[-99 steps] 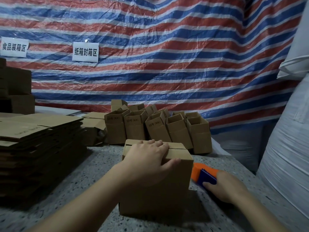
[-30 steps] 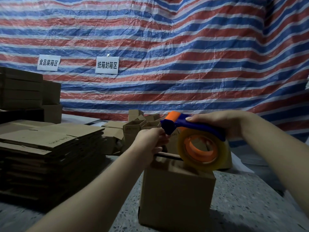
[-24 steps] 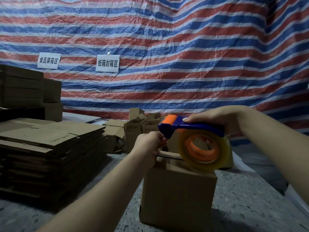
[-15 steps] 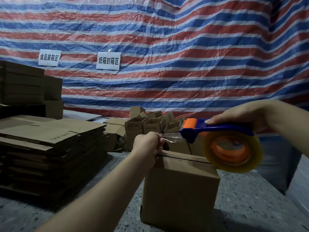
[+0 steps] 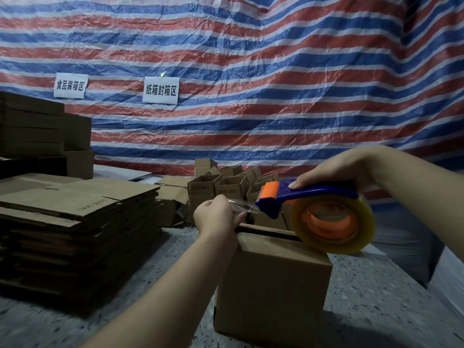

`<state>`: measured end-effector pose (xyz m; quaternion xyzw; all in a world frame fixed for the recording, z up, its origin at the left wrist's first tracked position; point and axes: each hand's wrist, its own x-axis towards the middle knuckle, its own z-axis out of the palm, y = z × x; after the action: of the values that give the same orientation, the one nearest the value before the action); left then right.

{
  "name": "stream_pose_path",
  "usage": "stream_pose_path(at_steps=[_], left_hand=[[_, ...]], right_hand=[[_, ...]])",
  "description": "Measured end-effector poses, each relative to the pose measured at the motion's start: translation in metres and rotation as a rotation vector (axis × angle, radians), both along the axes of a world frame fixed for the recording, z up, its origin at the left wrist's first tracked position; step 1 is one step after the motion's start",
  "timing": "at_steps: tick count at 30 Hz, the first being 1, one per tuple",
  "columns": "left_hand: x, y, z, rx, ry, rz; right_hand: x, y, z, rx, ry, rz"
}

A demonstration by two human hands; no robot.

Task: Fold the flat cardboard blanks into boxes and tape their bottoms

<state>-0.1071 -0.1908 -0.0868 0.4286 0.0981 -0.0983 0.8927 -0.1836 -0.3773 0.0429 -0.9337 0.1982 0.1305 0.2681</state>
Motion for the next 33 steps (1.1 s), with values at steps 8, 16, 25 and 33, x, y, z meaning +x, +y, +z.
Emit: stream_pose_path(at_steps=[8, 16, 25, 33], left_hand=[[0.004, 0.023, -0.022, 0.436, -0.238, 0.049], [0.010, 0.037, -0.040, 0.727, -0.427, -0.018], [0.014, 0.039, -0.044, 0.775, -0.409, -0.029], [0.007, 0.038, -0.058, 0.862, -0.460, -0.090]], right_hand=[[0.016, 0.018, 0.000, -0.092, 0.108, 0.017], [0.023, 0.038, 0.000, -0.215, 0.157, 0.013], [0.023, 0.041, -0.001, -0.237, 0.142, 0.002], [0.024, 0.045, -0.002, -0.247, 0.135, 0.011]])
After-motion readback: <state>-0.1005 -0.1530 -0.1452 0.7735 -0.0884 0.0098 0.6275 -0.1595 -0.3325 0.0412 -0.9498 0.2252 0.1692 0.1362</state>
